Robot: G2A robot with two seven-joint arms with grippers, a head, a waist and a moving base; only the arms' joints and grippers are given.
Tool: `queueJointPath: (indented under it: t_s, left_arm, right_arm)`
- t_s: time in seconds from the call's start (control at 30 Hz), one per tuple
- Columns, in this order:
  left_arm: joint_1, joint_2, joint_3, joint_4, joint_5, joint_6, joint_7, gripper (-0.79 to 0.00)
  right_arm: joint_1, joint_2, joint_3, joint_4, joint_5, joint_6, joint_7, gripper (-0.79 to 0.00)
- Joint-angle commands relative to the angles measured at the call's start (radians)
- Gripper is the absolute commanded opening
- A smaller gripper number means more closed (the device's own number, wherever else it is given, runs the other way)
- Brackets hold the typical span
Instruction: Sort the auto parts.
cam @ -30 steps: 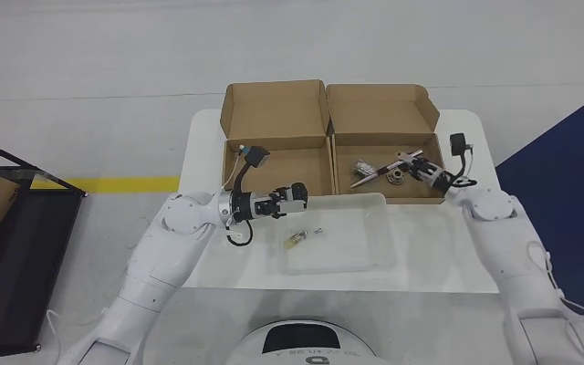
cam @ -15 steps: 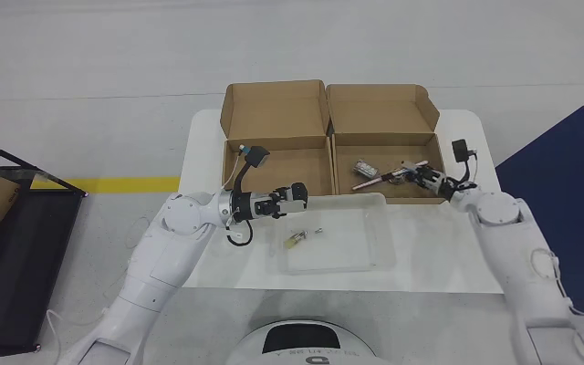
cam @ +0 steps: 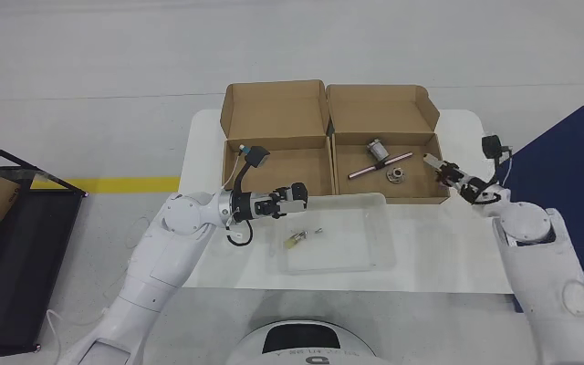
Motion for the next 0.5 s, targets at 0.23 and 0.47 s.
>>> queueJointPath:
  t_s: [0.23, 0.47]
  left_arm:
    - [0.0, 0.0, 0.0, 0.0, 0.0, 0.0, 0.0, 0.0]
    - [0.0, 0.0, 0.0, 0.0, 0.0, 0.0, 0.0, 0.0]
  right_arm:
    - [-0.226, 0.006, 0.151, -0.301, 0.003, -0.042, -0.079, 0.0]
    - [-0.258, 0.003, 0.163, -0.417, -0.002, -0.114, -0.096, 0.0]
